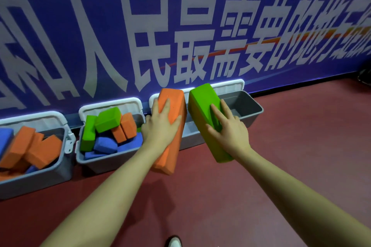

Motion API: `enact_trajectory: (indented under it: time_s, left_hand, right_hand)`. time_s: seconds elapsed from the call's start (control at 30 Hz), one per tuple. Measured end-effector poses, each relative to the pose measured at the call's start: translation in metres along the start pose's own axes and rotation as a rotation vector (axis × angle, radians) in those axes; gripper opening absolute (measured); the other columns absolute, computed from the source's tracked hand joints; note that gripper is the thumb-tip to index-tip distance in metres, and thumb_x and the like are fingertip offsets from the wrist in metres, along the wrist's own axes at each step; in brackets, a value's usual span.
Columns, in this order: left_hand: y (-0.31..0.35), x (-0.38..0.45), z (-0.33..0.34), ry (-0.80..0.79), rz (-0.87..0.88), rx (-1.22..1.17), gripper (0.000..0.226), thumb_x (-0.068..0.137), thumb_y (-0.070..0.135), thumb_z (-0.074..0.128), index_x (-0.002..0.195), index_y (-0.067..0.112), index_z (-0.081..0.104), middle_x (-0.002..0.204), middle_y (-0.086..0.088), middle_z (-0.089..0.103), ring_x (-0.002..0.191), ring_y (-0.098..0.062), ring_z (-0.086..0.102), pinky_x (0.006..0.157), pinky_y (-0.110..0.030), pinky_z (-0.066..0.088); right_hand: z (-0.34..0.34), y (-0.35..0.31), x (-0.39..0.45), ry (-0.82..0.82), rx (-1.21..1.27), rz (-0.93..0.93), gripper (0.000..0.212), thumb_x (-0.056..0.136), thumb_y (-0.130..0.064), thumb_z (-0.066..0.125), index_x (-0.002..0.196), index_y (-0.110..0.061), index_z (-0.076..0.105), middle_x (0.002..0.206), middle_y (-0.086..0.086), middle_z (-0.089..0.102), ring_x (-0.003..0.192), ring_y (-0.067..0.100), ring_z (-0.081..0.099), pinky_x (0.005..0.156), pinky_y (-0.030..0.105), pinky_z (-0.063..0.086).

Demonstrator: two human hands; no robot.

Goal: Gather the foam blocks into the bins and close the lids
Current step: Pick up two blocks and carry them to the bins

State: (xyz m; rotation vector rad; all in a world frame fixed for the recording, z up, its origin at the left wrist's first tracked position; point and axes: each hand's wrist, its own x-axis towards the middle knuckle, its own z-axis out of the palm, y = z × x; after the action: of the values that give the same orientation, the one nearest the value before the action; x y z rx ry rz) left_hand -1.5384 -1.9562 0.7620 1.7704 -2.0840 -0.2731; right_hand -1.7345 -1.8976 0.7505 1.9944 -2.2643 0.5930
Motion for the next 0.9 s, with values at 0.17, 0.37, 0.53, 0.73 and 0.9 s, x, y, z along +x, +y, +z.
enact_trajectory:
  time_s: [0.17,0.37,0.53,0.73,0.9]
  left_hand:
    - [0.008,0.083,0.023,-0.017,0.0,0.023,0.065,0.094,0.055,0.041,0.151,0.035,0.016,0.16,-0.003,0.009,0.125,-0.04,0.042,0.092,-0.045,0.043]
    - [0.021,0.172,0.071,-0.053,-0.042,0.059,0.065,0.094,0.056,0.041,0.151,0.035,0.017,0.16,-0.004,0.01,0.122,-0.04,0.045,0.092,-0.044,0.043]
    - [0.038,0.25,0.111,-0.059,-0.098,0.105,0.064,0.095,0.054,0.041,0.152,0.035,0.017,0.16,-0.004,0.009,0.126,-0.039,0.042,0.091,-0.042,0.044]
    - [0.057,0.332,0.151,-0.059,-0.181,0.134,0.065,0.094,0.054,0.042,0.151,0.032,0.019,0.159,-0.006,0.012,0.121,-0.039,0.046,0.089,-0.043,0.045]
    - [0.048,0.389,0.188,-0.052,-0.24,0.117,0.066,0.093,0.053,0.046,0.151,0.03,0.023,0.159,-0.007,0.014,0.116,-0.042,0.048,0.086,-0.045,0.046]
  right_hand:
    - [0.024,0.018,0.078,-0.023,0.006,0.015,0.064,0.092,-0.051,0.053,0.149,-0.031,0.033,0.161,0.0,0.017,0.11,0.037,0.055,0.082,0.041,0.048]
    - [0.071,0.055,0.167,-0.088,0.046,0.006,0.064,0.092,-0.053,0.051,0.149,-0.032,0.032,0.16,0.0,0.017,0.111,0.036,0.055,0.087,0.042,0.047]
    - [0.108,0.097,0.25,-0.139,0.066,-0.035,0.064,0.092,-0.053,0.05,0.149,-0.033,0.03,0.161,-0.001,0.014,0.109,0.035,0.056,0.087,0.043,0.048]
    - [0.142,0.141,0.343,-0.218,0.065,-0.082,0.064,0.092,-0.053,0.049,0.15,-0.033,0.027,0.161,-0.002,0.012,0.109,0.034,0.055,0.088,0.043,0.048]
    - [0.184,0.157,0.403,-0.294,0.054,-0.132,0.064,0.091,-0.051,0.052,0.149,-0.032,0.031,0.161,-0.001,0.014,0.109,0.037,0.054,0.086,0.043,0.047]
